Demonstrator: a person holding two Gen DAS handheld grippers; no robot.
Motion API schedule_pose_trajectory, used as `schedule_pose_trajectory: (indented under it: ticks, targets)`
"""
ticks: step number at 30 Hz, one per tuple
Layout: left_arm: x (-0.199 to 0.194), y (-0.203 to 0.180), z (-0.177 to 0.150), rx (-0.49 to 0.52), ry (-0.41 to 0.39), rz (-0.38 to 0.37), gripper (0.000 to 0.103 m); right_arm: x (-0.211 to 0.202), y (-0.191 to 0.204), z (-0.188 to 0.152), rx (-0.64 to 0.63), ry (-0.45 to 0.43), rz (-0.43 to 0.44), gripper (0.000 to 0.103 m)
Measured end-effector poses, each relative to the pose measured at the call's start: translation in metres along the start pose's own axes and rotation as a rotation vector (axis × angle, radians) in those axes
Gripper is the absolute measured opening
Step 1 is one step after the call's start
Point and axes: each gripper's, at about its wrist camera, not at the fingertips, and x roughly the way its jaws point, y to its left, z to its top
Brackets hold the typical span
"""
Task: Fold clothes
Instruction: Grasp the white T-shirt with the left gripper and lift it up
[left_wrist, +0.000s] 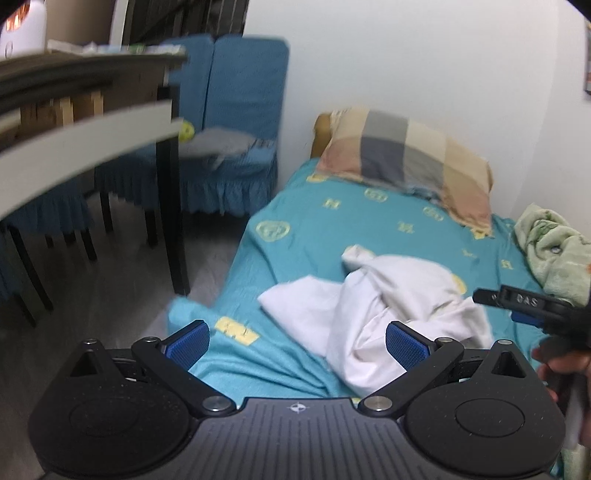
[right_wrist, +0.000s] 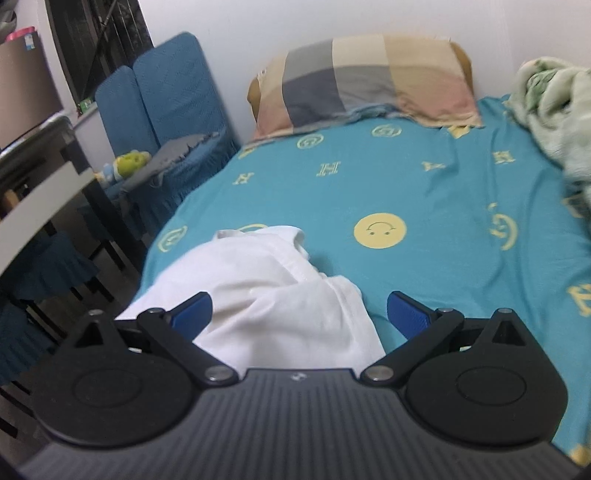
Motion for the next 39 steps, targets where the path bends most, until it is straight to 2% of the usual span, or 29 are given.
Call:
schedule_pose_trajectory:
  ticks: [3,4,8,10,11,16,18,21,26,33,35,39]
  targets:
    - [0.025,0.011,-0.001,-0.044,0.034,-0.027,0.102,0.032,-0.001,-0.003,-0.015,0.025,0.023,0.094]
    - [0.031,0.013,-0.001,-0.053,0.046,-0.037,0.102,0.040,0.000,-0.004,-0.021,0.033,0.034,0.080]
    - [0.044,0.018,-0.002,-0.083,0.057,-0.077,0.101,0.040,0.009,-0.005,-0.049,0.003,0.062,0.043]
    - [0.047,0.021,-0.002,-0.098,0.056,-0.093,0.101,0.027,0.021,-0.004,-0.105,-0.008,0.057,0.016]
    - [0.047,0.023,-0.001,-0.109,0.052,-0.103,0.101,0.017,0.027,-0.004,-0.131,-0.015,0.059,0.012]
    - [0.027,0.034,0.002,-0.177,-0.010,-0.163,0.101,-0.055,0.057,-0.007,-0.244,-0.061,0.124,0.008]
    - [0.015,0.037,0.003,-0.194,-0.030,-0.194,0.101,-0.082,0.067,-0.014,-0.272,-0.052,0.159,0.008]
    - [-0.002,0.039,0.003,-0.207,-0.048,-0.236,0.101,-0.095,0.071,-0.039,-0.256,0.059,0.193,0.008]
    - [-0.024,0.029,-0.003,-0.165,-0.040,-0.276,0.101,-0.115,0.079,-0.080,-0.228,0.246,0.251,0.008]
    - [-0.036,0.009,-0.017,-0.096,-0.006,-0.276,0.101,-0.143,0.089,-0.135,-0.181,0.499,0.329,0.008]
    - [-0.032,0.002,-0.020,-0.074,0.009,-0.275,0.100,-0.147,0.083,-0.135,-0.144,0.492,0.334,0.009]
    - [-0.018,-0.028,-0.018,-0.005,0.024,-0.268,0.097,-0.163,0.064,-0.120,-0.046,0.379,0.315,0.012]
